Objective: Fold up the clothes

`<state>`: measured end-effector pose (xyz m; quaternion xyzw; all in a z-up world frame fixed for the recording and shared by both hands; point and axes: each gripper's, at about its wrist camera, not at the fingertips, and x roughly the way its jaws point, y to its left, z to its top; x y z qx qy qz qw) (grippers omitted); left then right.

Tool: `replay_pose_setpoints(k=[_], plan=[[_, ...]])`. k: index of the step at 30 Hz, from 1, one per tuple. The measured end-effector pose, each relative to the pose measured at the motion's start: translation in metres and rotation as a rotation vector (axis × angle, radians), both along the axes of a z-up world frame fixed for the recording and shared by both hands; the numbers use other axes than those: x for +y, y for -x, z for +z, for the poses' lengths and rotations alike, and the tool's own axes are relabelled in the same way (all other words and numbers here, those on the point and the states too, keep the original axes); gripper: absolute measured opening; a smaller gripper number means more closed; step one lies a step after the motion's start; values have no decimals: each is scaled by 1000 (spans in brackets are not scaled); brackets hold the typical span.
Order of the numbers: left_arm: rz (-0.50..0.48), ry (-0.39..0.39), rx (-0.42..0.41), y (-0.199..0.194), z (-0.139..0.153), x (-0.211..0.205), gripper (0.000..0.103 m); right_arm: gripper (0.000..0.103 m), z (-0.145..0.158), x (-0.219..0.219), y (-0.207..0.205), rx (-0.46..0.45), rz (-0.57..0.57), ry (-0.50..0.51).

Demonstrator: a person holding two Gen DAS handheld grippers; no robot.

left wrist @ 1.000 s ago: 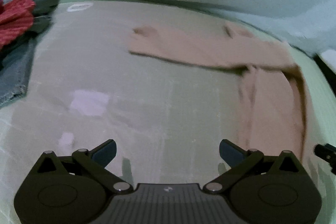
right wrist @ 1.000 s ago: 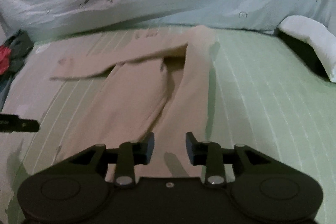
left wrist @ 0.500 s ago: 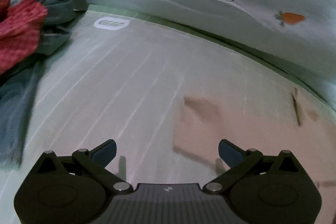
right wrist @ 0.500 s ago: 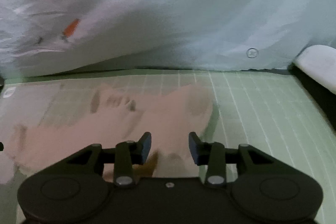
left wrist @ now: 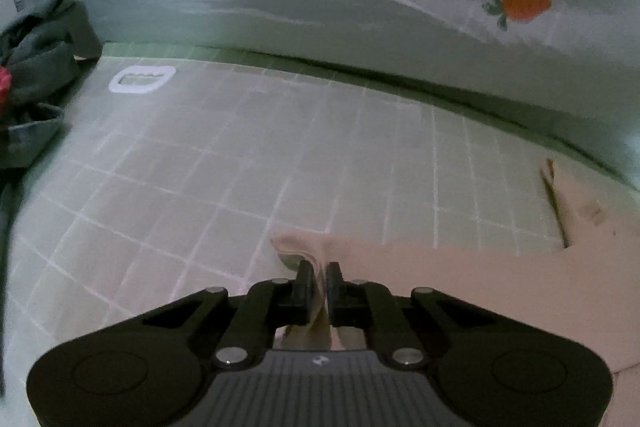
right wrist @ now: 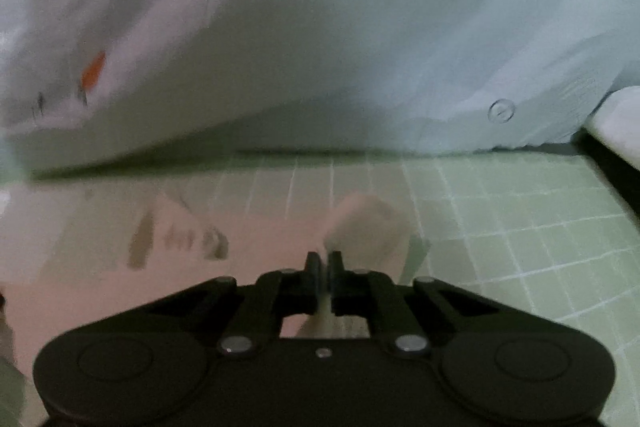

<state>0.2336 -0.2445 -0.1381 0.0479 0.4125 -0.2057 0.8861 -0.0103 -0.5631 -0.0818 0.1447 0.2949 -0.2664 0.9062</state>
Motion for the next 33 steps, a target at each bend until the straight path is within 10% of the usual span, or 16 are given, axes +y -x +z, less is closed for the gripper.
replay_pose_setpoints(k=[8,12,26,33], plan=[[78,93,-133,16,56,42,7,6,39,8,8,-178,21,-51],[149,75,-17,-3,23,52,8,38,11,9,-25,-53,23,-64],[185,17,55,-5,-17,49,15,32,-28,60,38,75,-123,-162],[195,-6,65,9,-9,54,42,39,-1,83,67,61,-133,-19]])
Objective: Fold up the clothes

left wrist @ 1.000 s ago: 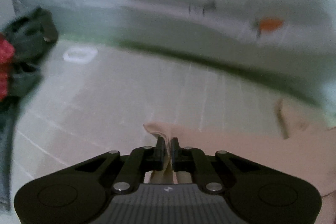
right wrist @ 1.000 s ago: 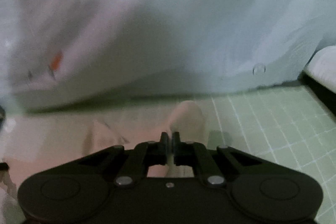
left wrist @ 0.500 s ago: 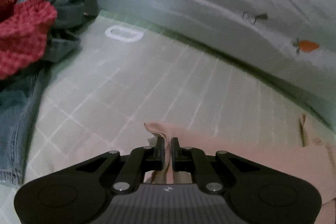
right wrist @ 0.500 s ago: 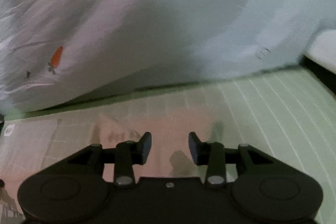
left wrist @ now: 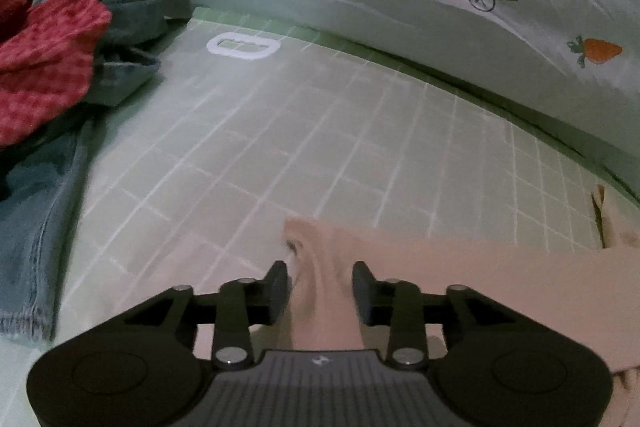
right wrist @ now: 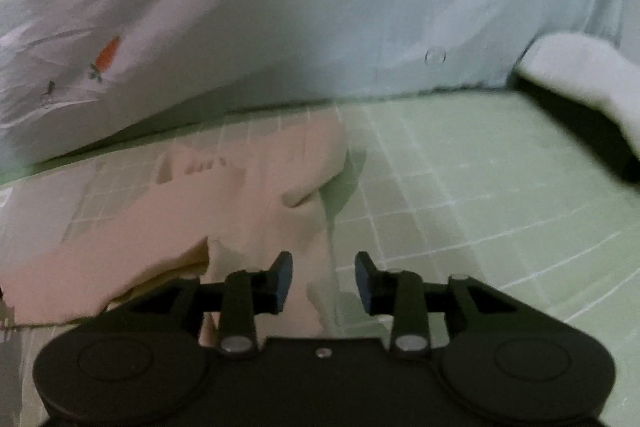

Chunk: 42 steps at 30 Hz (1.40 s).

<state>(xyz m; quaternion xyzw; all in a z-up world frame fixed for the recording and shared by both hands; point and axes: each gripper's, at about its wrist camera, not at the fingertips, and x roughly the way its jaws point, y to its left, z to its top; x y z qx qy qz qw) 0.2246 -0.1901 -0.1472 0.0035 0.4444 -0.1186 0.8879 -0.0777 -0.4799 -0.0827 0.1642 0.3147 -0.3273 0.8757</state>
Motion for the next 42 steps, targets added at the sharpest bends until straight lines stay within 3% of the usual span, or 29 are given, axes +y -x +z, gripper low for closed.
replay_pose_setpoints(k=[6,11,15,17,18,20,25,30,35,37,39,41,42], plan=[[-31,31,-10,42,20,19,51,47,2,43,28,40,58,30],[-68,56,25,80,24,35,52,27,-18,89,42,156,157,44],[-116,70,31,104,27,43,52,26,-30,106,49,200,178,37],[-140,74,30,114,29,45,52,21,-32,110,50,209,185,55],[-149,79,28,118,31,47,52,18,-33,111,52,206,184,56],[-165,88,14,126,34,49,52,2,-31,110,54,193,175,46],[-184,103,-13,146,42,60,52,1,-8,115,77,95,112,27],[-175,100,7,157,40,71,52,1,20,133,88,-10,169,44],[-192,87,18,162,39,74,52,2,-10,138,74,48,225,-54],[-192,87,16,161,39,73,53,4,-26,136,69,98,220,-107],[-192,88,15,159,39,73,59,10,-23,137,73,79,217,-115],[-173,93,22,155,37,72,62,41,-14,135,78,53,202,-97],[-161,96,22,152,36,71,62,47,-9,134,79,42,185,-76]])
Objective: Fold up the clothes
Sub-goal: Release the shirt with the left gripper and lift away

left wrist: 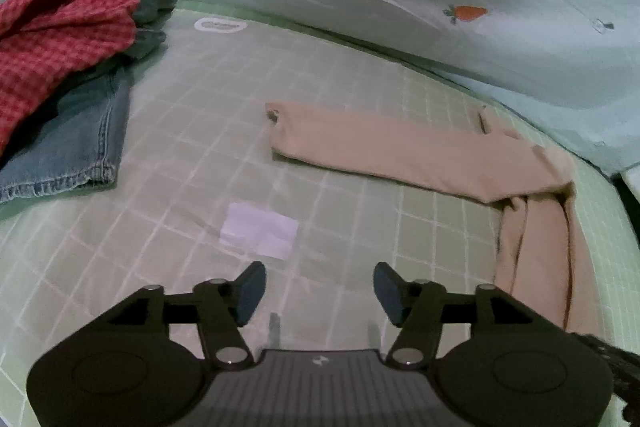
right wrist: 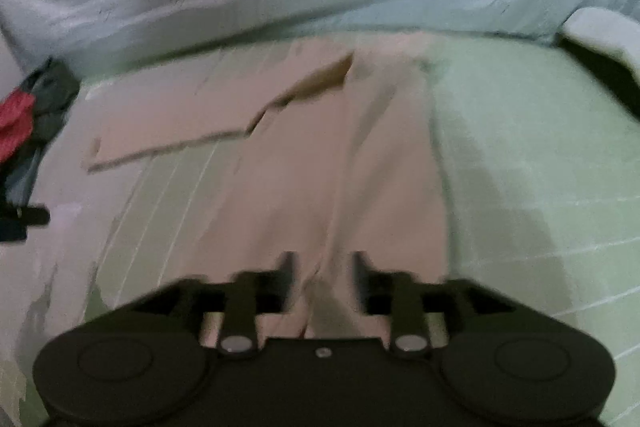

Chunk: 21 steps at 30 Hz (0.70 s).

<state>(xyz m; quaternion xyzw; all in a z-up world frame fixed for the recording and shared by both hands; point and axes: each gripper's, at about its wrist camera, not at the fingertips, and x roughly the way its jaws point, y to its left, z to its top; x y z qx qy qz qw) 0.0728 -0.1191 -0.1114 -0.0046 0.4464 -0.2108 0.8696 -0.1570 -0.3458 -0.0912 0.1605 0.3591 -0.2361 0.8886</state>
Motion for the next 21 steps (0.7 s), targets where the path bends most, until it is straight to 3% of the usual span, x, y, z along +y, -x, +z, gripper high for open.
replay_pose_setpoints(k=[2,3,4,5,15,21], plan=[[24,5,0,-6,-2,-2,66,67,10,-2,3,-25,-33,40],[36,7,0,-9,-3,-2,72,75,15,-4,4,-45,-40,55],[48,10,0,-12,-3,-3,78,96,18,-6,5,-68,-44,72],[64,5,-2,-18,-4,-4,78,103,21,-9,7,-90,-44,87],[112,-9,-25,-100,-17,-29,83,103,12,-58,-40,-76,-110,136],[50,-20,-18,-140,-33,-52,81,103,0,-85,-67,-9,-159,106]])
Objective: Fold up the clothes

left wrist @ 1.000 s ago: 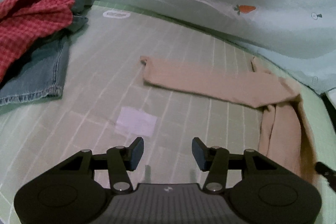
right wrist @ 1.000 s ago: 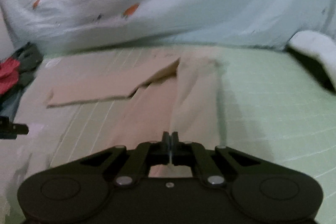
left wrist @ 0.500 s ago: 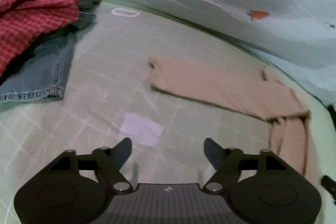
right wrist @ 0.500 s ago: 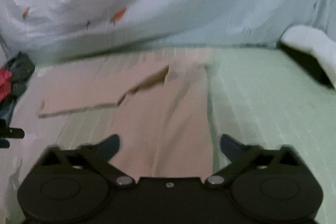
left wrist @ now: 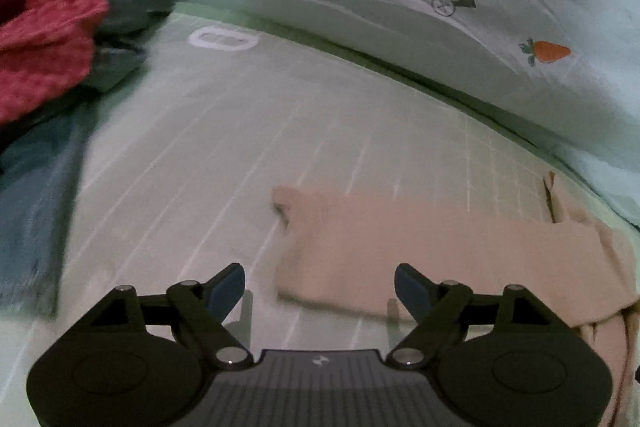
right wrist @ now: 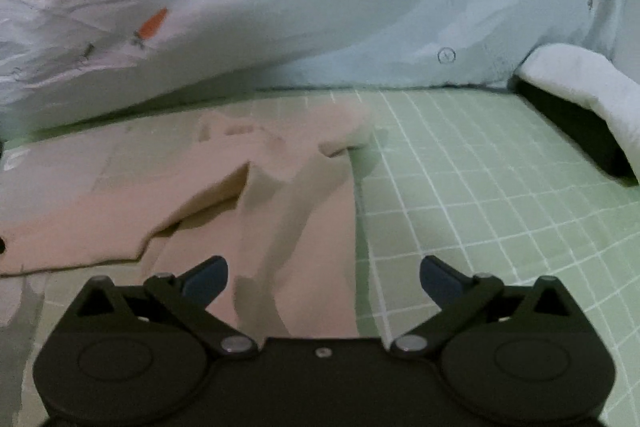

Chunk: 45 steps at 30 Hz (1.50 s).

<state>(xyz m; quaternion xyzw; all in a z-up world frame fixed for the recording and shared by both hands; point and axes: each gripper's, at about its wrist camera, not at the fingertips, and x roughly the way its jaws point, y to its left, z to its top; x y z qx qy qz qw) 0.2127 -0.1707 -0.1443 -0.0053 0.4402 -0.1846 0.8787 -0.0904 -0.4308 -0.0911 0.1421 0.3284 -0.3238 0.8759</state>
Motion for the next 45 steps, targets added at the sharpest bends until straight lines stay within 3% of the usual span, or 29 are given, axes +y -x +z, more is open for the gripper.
replay_pose_setpoints(k=[2,5,7,9,11,14,19,20,23,26,28,30,34,36,39,41,43,45], plan=[[1,-27,12,-9,-8,-7,79,103,-4,-1,-2,17,8,0],[-3,-43,-23,-10,-11,-14,62,103,-10,0,-1,44,16,-12],[-24,-48,-40,-7,-11,-17,20,103,-12,0,0,50,17,-21],[-37,-16,-21,-7,-9,-17,8,103,-13,-1,1,49,18,-30],[-33,43,21,-8,-4,-17,8,103,-13,-1,3,47,24,-33],[-131,128,23,10,16,-28,7,103,-7,-1,11,20,2,-16],[-421,297,-12,73,59,-72,7,103,-2,-6,29,-27,-59,-18],[-490,301,-12,89,61,-83,8,103,-2,-8,32,-37,-73,-30],[-695,297,-8,137,66,-115,15,103,-3,-13,43,-61,-122,-55],[-780,151,-4,167,48,-134,39,103,-3,-17,54,-86,-156,-71],[-759,102,13,170,37,-132,63,103,0,-20,60,-113,-166,-84],[-695,92,14,165,36,-121,78,103,5,-22,63,-150,-154,-98],[-551,76,-3,144,37,-102,84,102,10,-19,52,-186,-69,-133],[-491,71,2,134,37,-94,84,94,9,-13,37,-183,21,-152],[-421,71,17,121,33,-82,84,73,4,3,16,-142,141,-166],[-391,74,18,117,33,-75,84,52,-2,12,7,-123,199,-199],[-372,79,12,114,36,-70,84,37,-7,21,1,-101,238,-205],[-360,84,2,115,40,-64,84,10,-5,29,-1,-95,267,-184]])
